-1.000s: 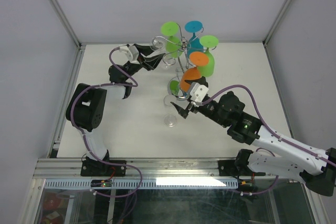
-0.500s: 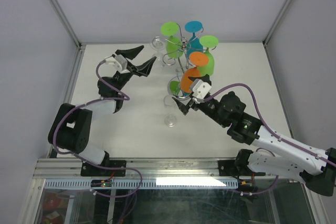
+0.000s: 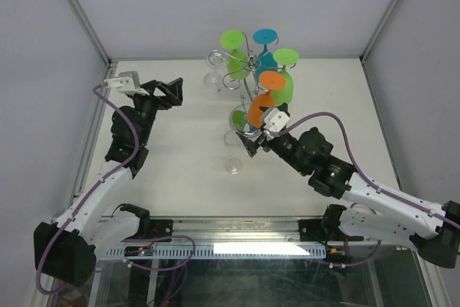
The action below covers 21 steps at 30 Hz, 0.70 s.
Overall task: Place the wine glass upside down on the wine glass rack
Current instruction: Turn the wine glass upside down at the wine rack.
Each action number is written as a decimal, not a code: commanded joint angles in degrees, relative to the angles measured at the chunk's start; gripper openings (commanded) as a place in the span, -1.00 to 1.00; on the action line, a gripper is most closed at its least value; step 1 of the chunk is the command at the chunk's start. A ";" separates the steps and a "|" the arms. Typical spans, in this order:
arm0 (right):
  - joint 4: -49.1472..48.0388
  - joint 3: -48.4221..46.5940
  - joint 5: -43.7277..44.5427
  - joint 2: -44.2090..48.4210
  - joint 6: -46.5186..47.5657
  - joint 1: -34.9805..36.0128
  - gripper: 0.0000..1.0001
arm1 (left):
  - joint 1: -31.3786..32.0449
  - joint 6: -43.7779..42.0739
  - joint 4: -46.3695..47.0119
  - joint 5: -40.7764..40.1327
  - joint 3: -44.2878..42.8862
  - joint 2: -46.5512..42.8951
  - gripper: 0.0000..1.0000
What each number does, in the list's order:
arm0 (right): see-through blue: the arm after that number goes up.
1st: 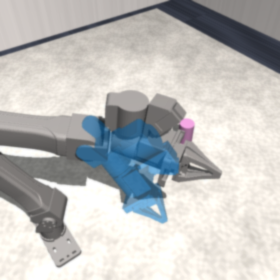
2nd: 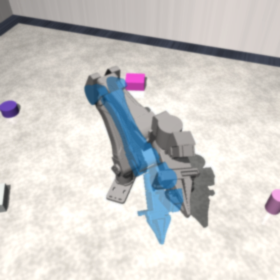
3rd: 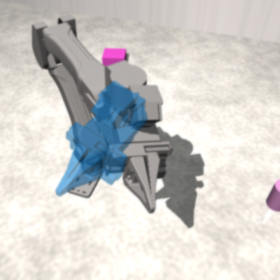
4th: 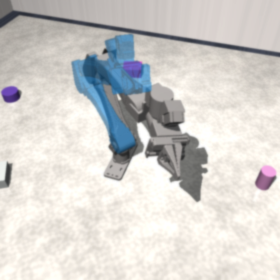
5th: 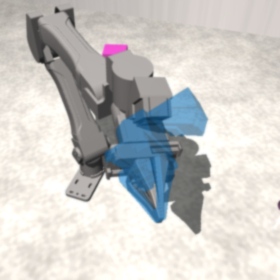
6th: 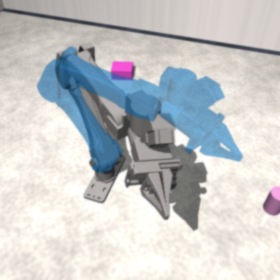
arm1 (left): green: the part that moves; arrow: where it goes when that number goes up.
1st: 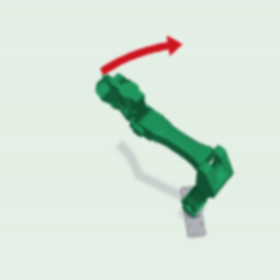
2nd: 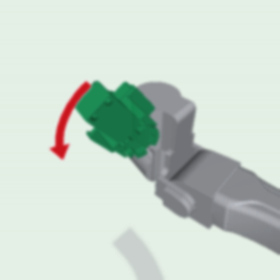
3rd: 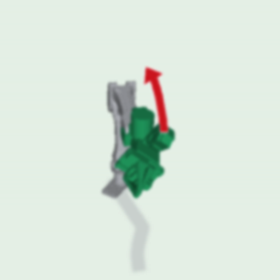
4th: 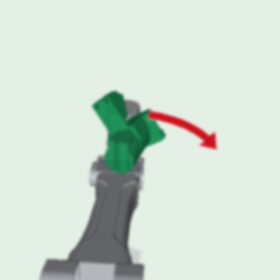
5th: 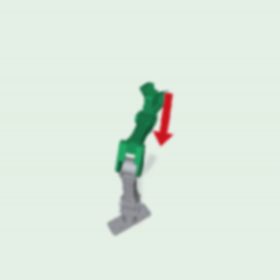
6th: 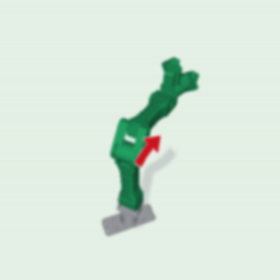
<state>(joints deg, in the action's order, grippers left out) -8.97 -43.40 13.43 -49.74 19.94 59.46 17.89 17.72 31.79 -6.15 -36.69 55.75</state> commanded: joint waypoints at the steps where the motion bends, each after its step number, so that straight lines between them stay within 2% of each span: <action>1: 1.33 -3.63 -0.72 -1.19 -4.08 -0.05 0.99 | -0.55 3.64 -36.68 -8.31 -8.30 -1.72 0.98; 4: 6.19 -6.46 -1.73 -2.78 -6.61 -0.05 0.99 | -0.57 1.95 -50.29 -7.65 -14.08 0.87 0.98; 8: 13.98 -11.05 -2.06 -5.51 -7.75 -0.04 0.99 | -0.58 2.39 -62.54 -9.06 -20.49 5.10 0.98; 13: 12.72 -9.88 -2.06 -4.87 -7.75 -0.13 0.99 | -0.53 7.85 -68.65 -15.80 -21.70 7.29 0.98; 18: 17.13 -12.68 -2.06 -5.40 -7.75 -2.01 0.99 | -0.58 10.07 -74.47 -17.80 -25.42 12.06 0.98; 21: 18.59 -13.01 -2.06 -5.50 -7.75 -5.70 0.99 | -0.56 9.44 -74.92 -17.30 -26.84 13.54 0.98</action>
<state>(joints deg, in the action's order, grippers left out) 8.19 -52.99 11.29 -55.70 13.15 57.52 17.89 25.61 -39.97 -21.45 -59.29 68.20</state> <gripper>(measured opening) 0.995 0.990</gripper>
